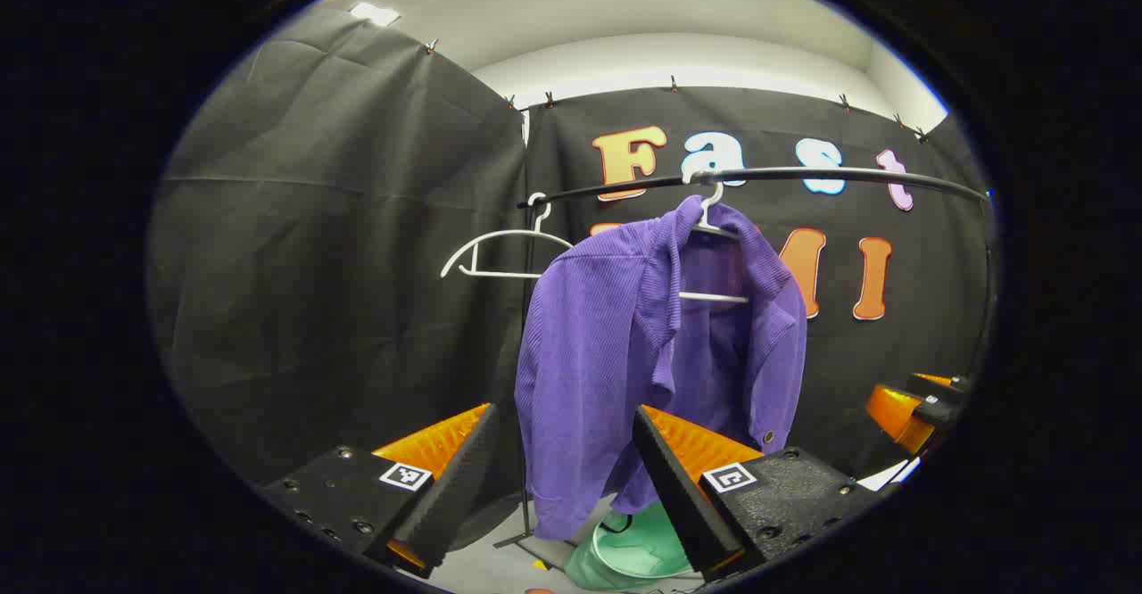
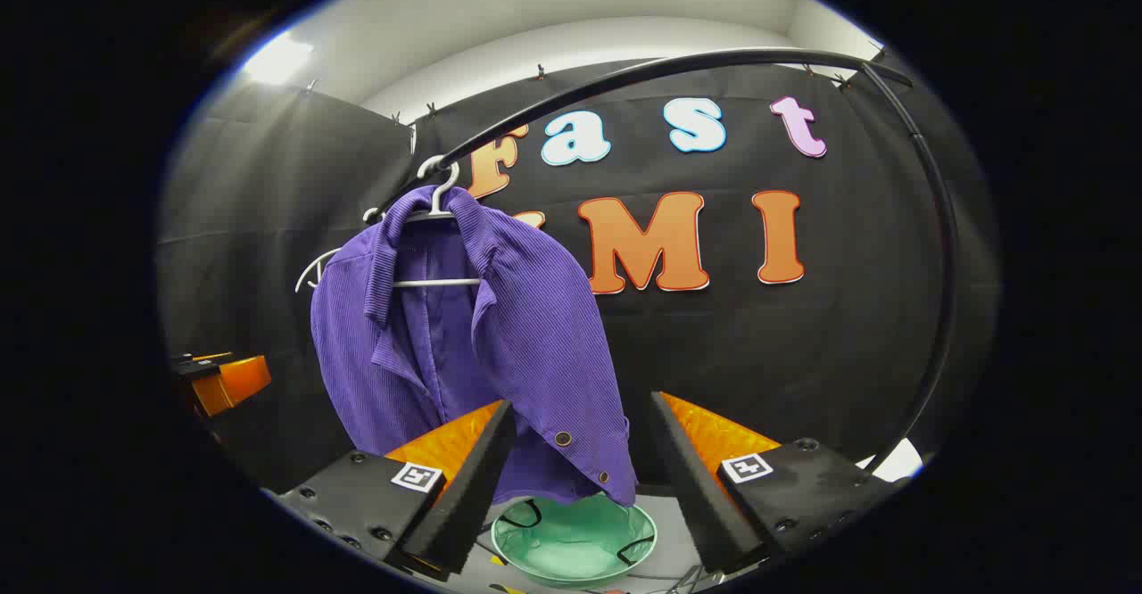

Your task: Grasp the clothes on the hanger with both hands and then place them into the laundry hamper below.

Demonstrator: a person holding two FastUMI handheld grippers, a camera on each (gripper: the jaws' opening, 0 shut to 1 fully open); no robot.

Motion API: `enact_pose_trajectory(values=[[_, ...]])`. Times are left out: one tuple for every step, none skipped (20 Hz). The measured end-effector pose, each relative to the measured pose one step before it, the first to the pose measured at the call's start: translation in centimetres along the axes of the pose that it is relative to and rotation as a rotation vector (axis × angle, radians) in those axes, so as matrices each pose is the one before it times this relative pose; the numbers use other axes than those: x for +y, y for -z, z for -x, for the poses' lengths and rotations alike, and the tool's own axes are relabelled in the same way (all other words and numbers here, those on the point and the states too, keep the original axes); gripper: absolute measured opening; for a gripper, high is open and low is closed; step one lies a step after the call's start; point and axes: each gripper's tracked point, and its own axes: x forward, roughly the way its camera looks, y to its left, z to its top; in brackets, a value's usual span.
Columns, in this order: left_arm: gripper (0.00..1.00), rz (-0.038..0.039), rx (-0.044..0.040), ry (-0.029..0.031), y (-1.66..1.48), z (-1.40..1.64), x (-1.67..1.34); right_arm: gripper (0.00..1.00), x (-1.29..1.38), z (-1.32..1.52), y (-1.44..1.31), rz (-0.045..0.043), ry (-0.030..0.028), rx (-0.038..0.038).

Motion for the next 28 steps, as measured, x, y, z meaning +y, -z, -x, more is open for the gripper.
enact_pose_trajectory(values=[[0.92,0.00853,0.00548,-0.00789,0.107,-0.050,0.336,0.89,0.148,-0.062,-0.014,0.00077,-0.00127,0.00122],[0.92,0.02641,0.00750,-0.00441,0.088,-0.297,0.193,0.89,0.147,-0.098,0.062,0.00125,-0.00548,0.00023],[0.93,0.04610,0.00815,0.01179,0.083,-0.182,-0.355,0.89,0.036,-0.021,0.018,0.00028,-0.00147,0.00128],[0.93,0.04191,0.00500,0.02614,-0.094,-0.255,-0.731,0.89,-0.025,-0.010,0.101,-0.00091,0.00022,0.00205],[0.93,0.01504,0.00718,0.01889,-0.052,-0.033,-0.585,0.89,0.164,-0.082,-0.088,-0.00059,-0.00004,0.00233],[0.93,-0.01368,-0.00167,0.00564,-0.178,0.084,0.059,0.89,0.115,-0.055,-0.222,0.00029,0.00108,-0.00200],[0.93,-0.03085,-0.00850,0.00145,-0.273,0.035,0.081,0.89,0.059,0.242,-0.401,-0.00175,0.00010,-0.00966],[0.93,-0.02988,-0.01116,-0.00074,-0.291,0.096,0.086,0.89,0.064,0.183,-0.390,-0.00076,-0.00072,-0.00819],[0.92,-0.01939,-0.00447,0.00010,-0.132,0.122,0.159,0.98,-0.088,0.138,-0.283,0.00108,0.00248,-0.00536],[0.92,-0.00353,0.00331,-0.00050,0.153,0.001,0.134,0.98,-0.188,0.165,-0.052,0.00169,0.00502,-0.00012],[0.93,0.00710,0.00520,-0.00102,0.107,0.067,0.091,0.89,-0.156,0.141,-0.075,0.00007,0.00504,0.00164],[0.93,0.00901,0.00500,-0.00352,0.133,-0.045,0.248,0.89,-0.197,0.125,0.071,-0.00194,0.00264,0.00229],[0.93,0.00673,0.00381,-0.00641,0.059,-0.073,0.229,0.89,-0.036,0.200,0.044,-0.00167,0.00273,0.00259],[0.93,0.00328,-0.00022,-0.00420,-0.077,-0.058,0.275,0.89,-0.037,-0.038,0.020,-0.00096,0.00270,0.00153],[0.96,-0.00198,-0.00315,-0.00220,-0.147,0.033,0.124,0.89,0.048,0.114,0.040,0.00008,-0.00031,0.00138],[0.96,-0.00551,-0.00380,-0.00210,-0.056,-0.107,0.099,0.89,0.162,-0.041,0.139,0.00075,-0.00336,0.00152],[0.96,-0.00509,0.00057,-0.00027,0.054,-0.081,-0.001,0.89,0.199,-0.143,0.029,0.00109,-0.00388,0.00147],[0.96,-0.00203,0.00142,0.00200,0.091,-0.072,-0.080,0.89,0.260,-0.102,0.198,0.00148,-0.00535,0.00189],[0.96,0.00102,0.00234,0.00201,0.138,0.017,-0.137,0.89,0.322,-0.246,0.061,0.00146,-0.00596,0.00185],[0.96,0.00318,0.00078,0.00119,0.093,-0.067,-0.104,0.89,0.247,-0.309,0.062,0.00181,-0.00487,0.00207],[0.96,0.00363,0.00187,0.00597,0.078,-0.055,-0.257,0.89,0.213,-0.308,-0.064,0.00033,-0.00585,-0.00102],[0.96,0.00064,0.00282,0.00645,0.104,-0.150,-0.294,0.89,0.256,-0.263,-0.135,-0.00174,-0.00676,-0.00436],[0.96,0.00049,-0.00071,0.00571,-0.029,-0.112,-0.277,0.89,0.386,-0.434,-0.104,-0.00326,-0.00868,-0.00353],[0.96,0.00279,-0.00282,0.00733,-0.120,-0.138,-0.258,0.98,0.451,-0.614,-0.068,-0.00339,-0.00838,-0.00247],[0.96,0.00331,-0.00391,0.00458,-0.201,-0.040,-0.288,0.98,0.411,-0.665,-0.199,-0.00408,-0.01125,-0.00372],[0.96,0.00116,-0.00454,0.00370,-0.088,0.063,-0.145,0.98,0.564,-0.689,-0.209,-0.00304,-0.01492,-0.00498],[0.96,-0.00111,-0.00368,0.00285,-0.091,-0.003,-0.149,0.98,0.633,-0.711,-0.497,-0.00191,-0.01414,-0.01196],[0.96,-0.00196,-0.00233,0.00407,-0.071,-0.148,-0.188,0.98,0.728,-0.971,-0.612,-0.00243,-0.01685,-0.01593]])
